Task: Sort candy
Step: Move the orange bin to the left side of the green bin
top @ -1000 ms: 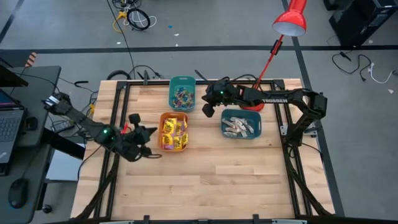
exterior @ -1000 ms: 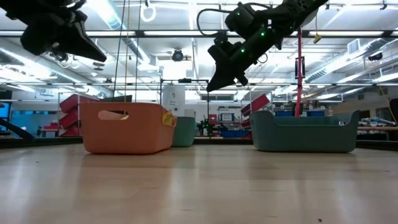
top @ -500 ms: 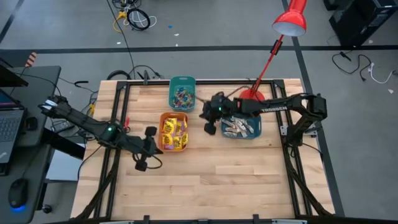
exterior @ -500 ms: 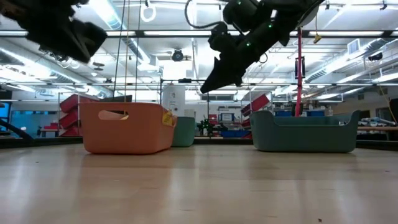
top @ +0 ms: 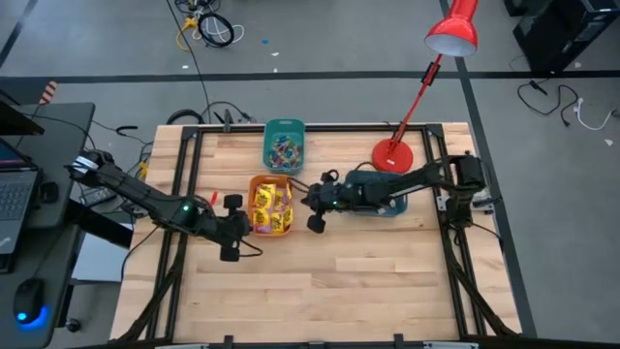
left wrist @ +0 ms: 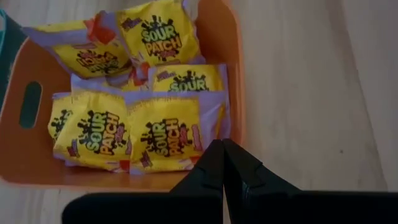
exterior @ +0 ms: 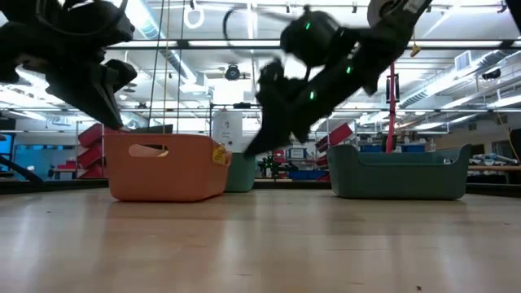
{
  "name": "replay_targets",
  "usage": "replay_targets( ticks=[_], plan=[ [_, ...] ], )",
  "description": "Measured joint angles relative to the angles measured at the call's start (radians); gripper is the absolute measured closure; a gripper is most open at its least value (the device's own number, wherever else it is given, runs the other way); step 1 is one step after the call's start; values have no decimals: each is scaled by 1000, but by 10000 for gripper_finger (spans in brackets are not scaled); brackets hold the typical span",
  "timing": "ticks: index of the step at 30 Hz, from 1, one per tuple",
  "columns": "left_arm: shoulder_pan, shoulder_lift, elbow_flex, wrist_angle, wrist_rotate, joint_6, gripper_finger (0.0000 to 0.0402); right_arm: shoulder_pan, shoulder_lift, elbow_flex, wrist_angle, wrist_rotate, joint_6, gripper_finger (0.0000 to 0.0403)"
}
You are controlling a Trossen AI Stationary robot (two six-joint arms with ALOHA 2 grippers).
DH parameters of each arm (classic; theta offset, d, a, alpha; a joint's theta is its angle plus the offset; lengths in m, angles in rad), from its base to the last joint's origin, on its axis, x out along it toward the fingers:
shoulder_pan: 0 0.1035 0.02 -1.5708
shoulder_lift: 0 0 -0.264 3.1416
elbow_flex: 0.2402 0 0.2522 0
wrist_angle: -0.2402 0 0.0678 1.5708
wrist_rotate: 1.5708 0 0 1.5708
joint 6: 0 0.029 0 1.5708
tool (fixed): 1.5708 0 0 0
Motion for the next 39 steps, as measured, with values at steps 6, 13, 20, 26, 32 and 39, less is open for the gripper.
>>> replay_targets(
  ticks=[6, 13, 20, 26, 32, 39],
  plan=[
    [0, 29, 0, 4, 29, -47, 401, -26, 125, 61, 9, 87, -42, 403],
    [0, 31, 0, 30, 72, -96, 401, -60, 235, 169, 7, 83, -147, 403],
    [-1, 31, 0, 72, 111, -123, 401, -65, 319, 279, -1, 45, -240, 403],
    [-1, 31, 0, 88, 112, -134, 401, -65, 331, 318, -41, 29, -277, 403],
    [-1, 26, 1, 116, 102, -126, 401, -62, 304, 319, -157, 158, -246, 403],
    [0, 27, 1, 289, 51, 63, 401, -42, 166, 320, -326, 162, -115, 403]
  ],
)
